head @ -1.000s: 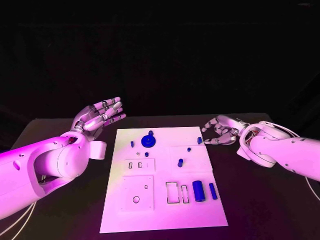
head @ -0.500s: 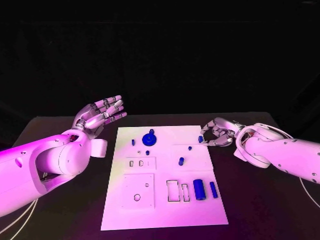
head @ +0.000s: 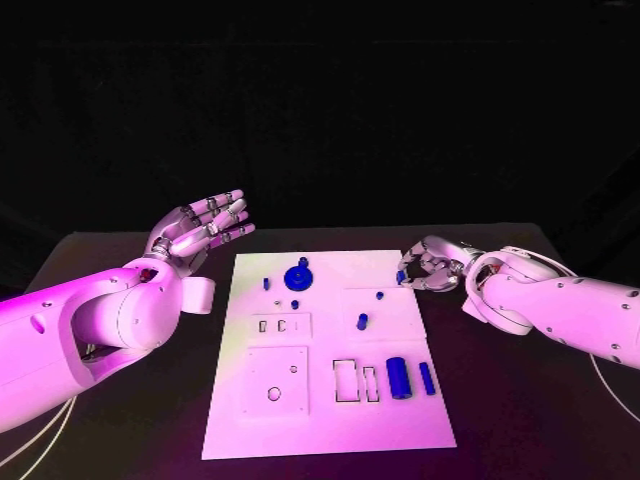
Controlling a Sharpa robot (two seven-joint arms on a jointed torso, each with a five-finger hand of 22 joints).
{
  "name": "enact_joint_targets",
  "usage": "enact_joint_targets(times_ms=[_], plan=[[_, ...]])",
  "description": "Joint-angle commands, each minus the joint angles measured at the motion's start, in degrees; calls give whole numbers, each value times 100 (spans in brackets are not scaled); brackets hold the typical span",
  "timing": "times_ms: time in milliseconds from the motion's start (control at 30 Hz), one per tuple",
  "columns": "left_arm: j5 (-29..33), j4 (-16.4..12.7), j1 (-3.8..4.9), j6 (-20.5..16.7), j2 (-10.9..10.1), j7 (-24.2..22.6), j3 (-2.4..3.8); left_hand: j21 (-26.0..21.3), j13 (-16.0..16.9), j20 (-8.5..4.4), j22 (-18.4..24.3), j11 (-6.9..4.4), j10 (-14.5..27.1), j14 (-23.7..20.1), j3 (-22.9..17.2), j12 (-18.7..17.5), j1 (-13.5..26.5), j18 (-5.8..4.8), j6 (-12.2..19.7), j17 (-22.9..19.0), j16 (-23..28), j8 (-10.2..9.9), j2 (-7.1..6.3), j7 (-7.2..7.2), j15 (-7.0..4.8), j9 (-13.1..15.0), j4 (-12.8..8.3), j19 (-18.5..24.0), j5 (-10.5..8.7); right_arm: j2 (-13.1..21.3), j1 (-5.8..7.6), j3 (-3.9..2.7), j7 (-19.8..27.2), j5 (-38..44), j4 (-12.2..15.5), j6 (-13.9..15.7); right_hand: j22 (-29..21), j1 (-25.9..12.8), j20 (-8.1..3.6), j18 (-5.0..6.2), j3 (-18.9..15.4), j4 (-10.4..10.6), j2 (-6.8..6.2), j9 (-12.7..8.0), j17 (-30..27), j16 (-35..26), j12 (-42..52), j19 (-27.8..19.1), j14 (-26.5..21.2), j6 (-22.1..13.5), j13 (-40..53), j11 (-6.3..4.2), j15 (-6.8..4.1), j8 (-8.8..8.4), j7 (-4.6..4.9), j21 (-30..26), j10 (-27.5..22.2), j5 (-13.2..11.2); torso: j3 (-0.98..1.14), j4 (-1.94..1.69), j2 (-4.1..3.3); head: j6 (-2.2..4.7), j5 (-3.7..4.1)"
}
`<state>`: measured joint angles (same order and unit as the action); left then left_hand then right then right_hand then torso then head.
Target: Assemble the parts on the task board
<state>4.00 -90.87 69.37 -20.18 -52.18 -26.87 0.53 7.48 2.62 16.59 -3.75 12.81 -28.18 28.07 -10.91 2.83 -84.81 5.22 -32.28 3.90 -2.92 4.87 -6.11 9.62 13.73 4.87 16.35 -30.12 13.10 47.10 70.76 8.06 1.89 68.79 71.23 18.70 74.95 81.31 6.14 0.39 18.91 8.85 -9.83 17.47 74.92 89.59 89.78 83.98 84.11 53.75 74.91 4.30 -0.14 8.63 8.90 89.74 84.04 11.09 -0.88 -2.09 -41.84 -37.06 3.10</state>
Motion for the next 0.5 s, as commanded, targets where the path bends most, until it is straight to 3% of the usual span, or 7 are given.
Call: enact_joint_targets(times_ms=[33, 500], plan=[[-14, -2, 3, 107, 11, -23, 4, 34, 5, 4, -5, -2, -41, 38, 9, -17, -33, 69, -52, 6, -27, 23, 39, 504, 15, 9, -28, -37, -28, -35, -8, 2, -10, 32, -25, -33, 1505, -29, -63, -39, 84, 15, 81, 9, 1478, 33, 22, 602, 582, 74, 1509, -13, -51, 15, -2, 26, 596, -28, 2, -2, -1, -3, 1], [-14, -1, 3, 108, 8, -16, 4, 34, 5, 4, -5, -2, -41, 38, 9, -17, -33, 69, -52, 6, -27, 23, 39, 504, 15, 9, -28, -37, -28, -101, -10, 2, -17, 13, -63, -15, 1505, -49, -76, -39, 178, 6, 76, 10, 1493, 37, 22, 602, 585, 125, 1509, -23, -64, 11, -11, 26, 596, -76, 2, 4, 2, 4, -8]])
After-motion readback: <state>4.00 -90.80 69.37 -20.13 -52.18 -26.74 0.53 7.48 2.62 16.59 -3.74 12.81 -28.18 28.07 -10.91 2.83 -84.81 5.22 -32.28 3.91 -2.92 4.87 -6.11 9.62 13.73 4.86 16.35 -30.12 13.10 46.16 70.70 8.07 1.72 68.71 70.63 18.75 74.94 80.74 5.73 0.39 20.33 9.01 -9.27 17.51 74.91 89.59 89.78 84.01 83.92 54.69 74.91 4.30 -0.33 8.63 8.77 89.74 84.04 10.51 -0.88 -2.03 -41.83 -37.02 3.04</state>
